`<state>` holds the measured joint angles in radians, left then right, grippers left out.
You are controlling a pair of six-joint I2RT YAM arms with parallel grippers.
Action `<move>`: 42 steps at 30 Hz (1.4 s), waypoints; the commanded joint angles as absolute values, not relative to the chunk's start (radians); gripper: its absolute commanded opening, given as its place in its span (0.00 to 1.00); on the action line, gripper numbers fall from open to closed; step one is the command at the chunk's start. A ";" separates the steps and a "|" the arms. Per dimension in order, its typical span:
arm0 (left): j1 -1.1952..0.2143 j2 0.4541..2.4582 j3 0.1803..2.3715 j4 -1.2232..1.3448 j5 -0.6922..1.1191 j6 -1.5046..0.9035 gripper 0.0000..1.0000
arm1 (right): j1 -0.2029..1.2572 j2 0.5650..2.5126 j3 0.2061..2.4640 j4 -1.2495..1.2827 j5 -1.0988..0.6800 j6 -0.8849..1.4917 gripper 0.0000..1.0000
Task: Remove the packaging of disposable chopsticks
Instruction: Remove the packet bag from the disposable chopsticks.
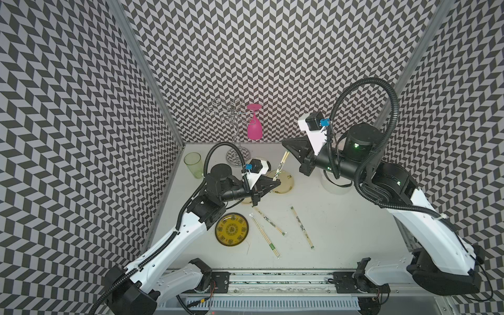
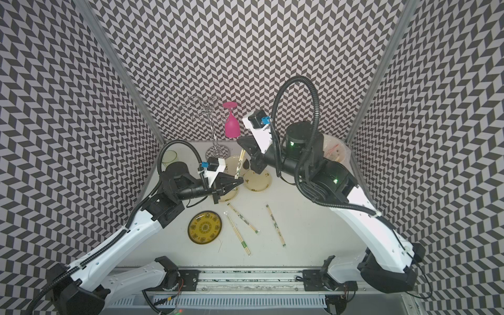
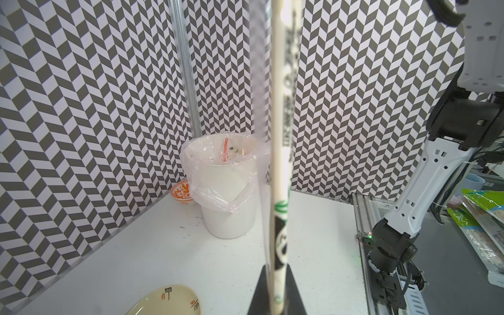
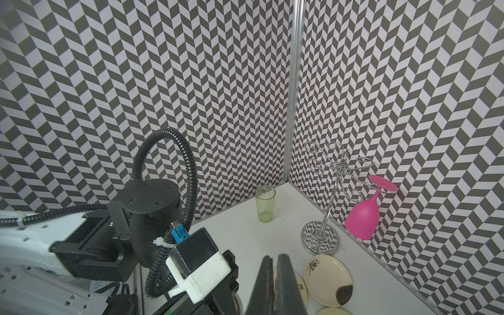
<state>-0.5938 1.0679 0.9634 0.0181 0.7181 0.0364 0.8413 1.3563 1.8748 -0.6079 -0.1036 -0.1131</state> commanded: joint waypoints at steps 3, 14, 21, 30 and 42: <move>-0.591 1.070 1.004 0.016 0.725 0.047 0.00 | 0.864 1.344 1.866 -0.607 -0.012 -0.177 0.00; -0.586 1.091 1.020 0.004 0.714 0.024 0.00 | 1.177 1.345 1.478 -0.397 0.833 -0.680 0.00; -0.565 1.075 0.996 0.078 0.701 -0.049 0.00 | 1.208 1.299 1.381 -0.350 0.640 -0.496 0.00; -0.552 1.059 0.962 0.190 0.785 -0.131 0.00 | 1.249 1.171 1.035 0.092 0.358 -0.262 0.00; -0.543 1.059 0.965 0.186 0.773 -0.138 0.00 | 1.234 1.031 1.048 0.136 0.231 -0.222 0.00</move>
<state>-0.5529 1.0710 0.9436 0.1452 0.7681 -0.1219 1.2404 1.0592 1.0229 0.0765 0.3035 -0.2588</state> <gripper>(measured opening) 0.079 0.048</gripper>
